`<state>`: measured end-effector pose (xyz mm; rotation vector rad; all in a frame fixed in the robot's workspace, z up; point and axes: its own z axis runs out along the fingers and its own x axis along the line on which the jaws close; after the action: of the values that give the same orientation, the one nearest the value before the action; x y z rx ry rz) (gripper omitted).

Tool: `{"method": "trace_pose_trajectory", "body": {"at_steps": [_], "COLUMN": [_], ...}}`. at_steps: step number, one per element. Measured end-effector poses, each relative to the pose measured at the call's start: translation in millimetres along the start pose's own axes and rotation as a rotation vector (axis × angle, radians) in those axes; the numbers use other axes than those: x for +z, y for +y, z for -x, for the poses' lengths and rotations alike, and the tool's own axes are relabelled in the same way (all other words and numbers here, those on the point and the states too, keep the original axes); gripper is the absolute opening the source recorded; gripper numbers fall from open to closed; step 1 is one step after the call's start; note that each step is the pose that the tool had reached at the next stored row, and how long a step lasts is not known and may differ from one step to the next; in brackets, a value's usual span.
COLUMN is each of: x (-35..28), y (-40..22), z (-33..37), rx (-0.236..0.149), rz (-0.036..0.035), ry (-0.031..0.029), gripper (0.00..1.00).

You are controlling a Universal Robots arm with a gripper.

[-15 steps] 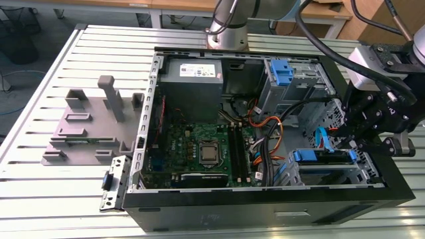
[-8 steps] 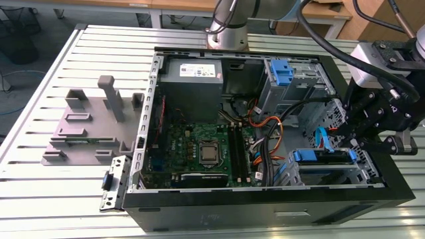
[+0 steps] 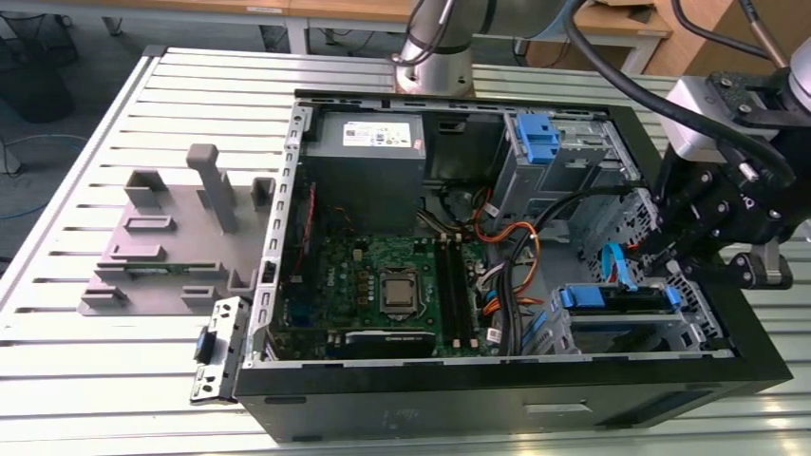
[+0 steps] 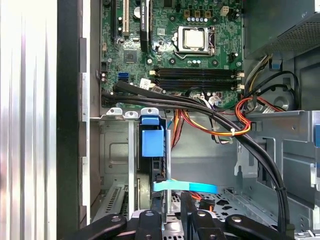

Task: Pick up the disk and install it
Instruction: 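Insert the second disk wire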

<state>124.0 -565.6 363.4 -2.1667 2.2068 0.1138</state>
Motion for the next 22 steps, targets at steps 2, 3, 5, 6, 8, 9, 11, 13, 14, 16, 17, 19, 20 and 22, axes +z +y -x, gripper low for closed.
{"method": "trace_pose_trajectory", "body": {"at_steps": [2,3,5,6,8,9,11,13,14,16,17,19,20,22], "x": [0.3,0.5,0.8,0.9,1.2,1.3,1.7,1.6,1.7,1.6,1.6,1.6,1.6,1.6], "y": [0.0,0.1,0.1,0.0,-0.8,-1.3,-3.1,-5.9,-7.3,-10.6,-12.7,-16.0,-16.3,-16.3], "z": [2.2,3.3,5.8,6.6,7.6,8.0,8.7,9.0,9.1,9.2,9.2,9.3,9.3,9.3], "rx": [0.0,0.0,0.0,0.0,0.0,0.0,0.0,0.0,0.0,0.0,0.0,0.0,0.0,0.0], "rz": [0.0,0.0,0.0,0.0,0.0,0.0,0.0,0.0,0.0,0.0,0.0,0.0,0.0,0.0], "ry": [0.0,-0.0001,-0.0001,0.0,-0.0001,0.0001,-0.0002,0.0002,0.0,0.0,0.0,0.0,0.0,-0.0001], "gripper": [0.29,0.29,0.29,0.29,0.29,0.29,0.29,0.29,0.29,0.29,0.29,0.29,0.29,0.29]}}
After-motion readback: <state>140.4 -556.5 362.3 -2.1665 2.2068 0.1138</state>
